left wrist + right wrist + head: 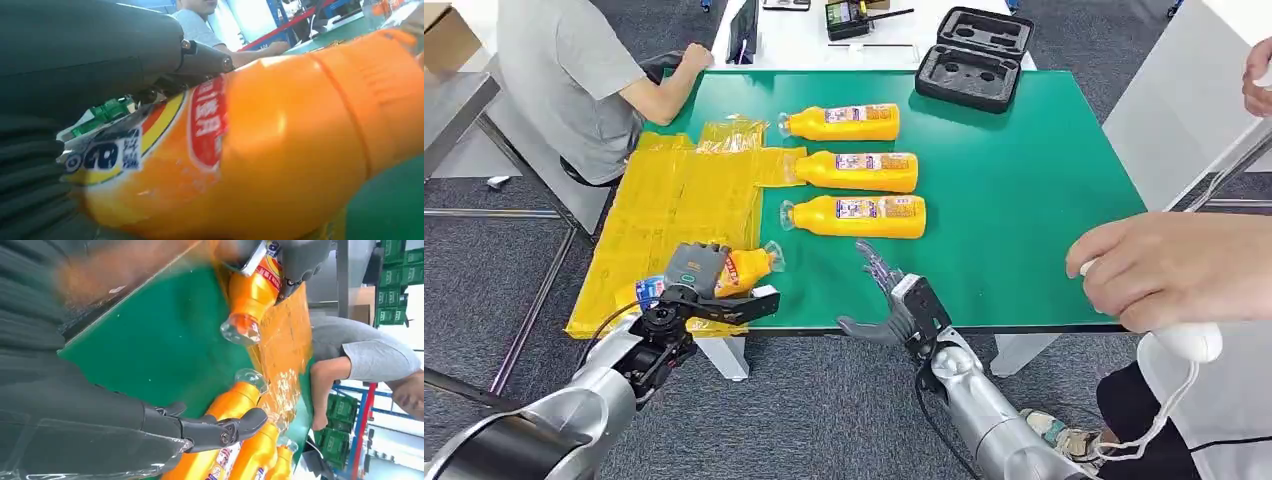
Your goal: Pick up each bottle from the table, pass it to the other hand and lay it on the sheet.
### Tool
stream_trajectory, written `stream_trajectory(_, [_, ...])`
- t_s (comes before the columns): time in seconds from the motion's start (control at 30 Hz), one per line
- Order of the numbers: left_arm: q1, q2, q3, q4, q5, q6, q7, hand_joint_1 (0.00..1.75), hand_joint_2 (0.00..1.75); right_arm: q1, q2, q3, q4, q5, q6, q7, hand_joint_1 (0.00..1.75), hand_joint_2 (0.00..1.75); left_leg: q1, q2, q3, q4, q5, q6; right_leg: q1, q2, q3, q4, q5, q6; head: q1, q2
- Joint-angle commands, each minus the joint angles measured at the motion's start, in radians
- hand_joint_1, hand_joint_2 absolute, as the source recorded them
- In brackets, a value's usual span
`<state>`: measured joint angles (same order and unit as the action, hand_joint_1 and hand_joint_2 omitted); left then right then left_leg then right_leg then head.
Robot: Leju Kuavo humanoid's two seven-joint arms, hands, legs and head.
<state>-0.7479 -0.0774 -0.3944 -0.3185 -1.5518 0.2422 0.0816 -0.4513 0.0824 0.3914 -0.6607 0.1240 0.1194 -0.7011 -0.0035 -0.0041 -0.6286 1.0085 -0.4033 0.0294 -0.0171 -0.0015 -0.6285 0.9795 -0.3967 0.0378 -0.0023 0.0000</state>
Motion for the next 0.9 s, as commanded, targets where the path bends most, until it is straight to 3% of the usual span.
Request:
stream_trajectory(0.03, [-0.029, -0.013, 0.007, 0.061, -0.002, -0.008, 0.001, 1.26, 0.00, -0.024, -0.007, -0.021, 0.039, -0.003, -0.002, 0.003, 0.00, 1.75, 0.000, 0.000, 0.002, 0.000, -0.001, -0.001, 0.000, 0.000, 0.002, 0.000, -0.001, -0.001, 0.000, 0.000])
stream_trajectory(0.1, [-0.030, -0.015, 0.007, 0.062, -0.005, -0.008, 0.006, 0.37, 0.00, -0.021, -0.006, -0.023, 0.039, -0.002, -0.005, 0.003, 0.00, 1.75, 0.001, 0.000, 0.003, 0.000, -0.001, -0.001, 0.001, 0.000, 0.003, 0.000, -0.001, -0.001, 0.000, 0.000])
stream_trajectory(0.13, [-0.031, -0.016, 0.002, 0.061, -0.013, -0.002, 0.010, 0.07, 0.00, -0.019, -0.006, -0.024, 0.039, -0.002, -0.006, 0.003, 0.00, 1.75, 0.001, 0.000, 0.005, 0.000, -0.002, -0.001, 0.001, 0.000, 0.005, 0.000, -0.002, -0.002, 0.000, 0.000])
stream_trajectory(0.2, [-0.033, -0.019, -0.002, 0.060, -0.019, 0.006, 0.020, 0.00, 0.00, -0.015, -0.007, -0.028, 0.037, -0.003, -0.008, 0.003, 0.00, 1.75, 0.000, 0.000, 0.002, 0.000, -0.001, -0.001, 0.001, -0.001, 0.002, -0.001, -0.001, -0.001, 0.000, 0.000])
stream_trajectory(0.5, [-0.045, -0.017, -0.048, 0.049, -0.019, 0.058, 0.001, 0.00, 0.00, -0.025, -0.004, -0.026, 0.045, 0.006, -0.004, 0.003, 0.00, 1.75, 0.001, 0.000, 0.004, 0.001, -0.002, -0.002, 0.001, 0.000, 0.004, 0.000, -0.002, -0.002, 0.000, 0.000])
stream_trajectory(0.73, [-0.036, -0.012, -0.175, 0.036, -0.019, 0.224, 0.050, 0.00, 0.00, -0.023, 0.001, -0.012, 0.049, 0.012, -0.020, 0.003, 0.00, 1.75, 0.001, 0.000, 0.005, 0.000, -0.002, -0.002, 0.001, 0.000, 0.005, 0.000, -0.002, -0.001, 0.000, 0.000])
stream_trajectory(0.9, [-0.046, -0.021, -0.206, 0.025, -0.019, 0.266, 0.049, 0.00, 0.00, -0.010, -0.007, -0.019, 0.034, 0.006, -0.031, 0.003, 0.00, 1.75, 0.002, 0.000, 0.004, 0.001, -0.003, -0.002, 0.002, 0.000, 0.005, 0.000, -0.002, -0.002, 0.000, 0.000])
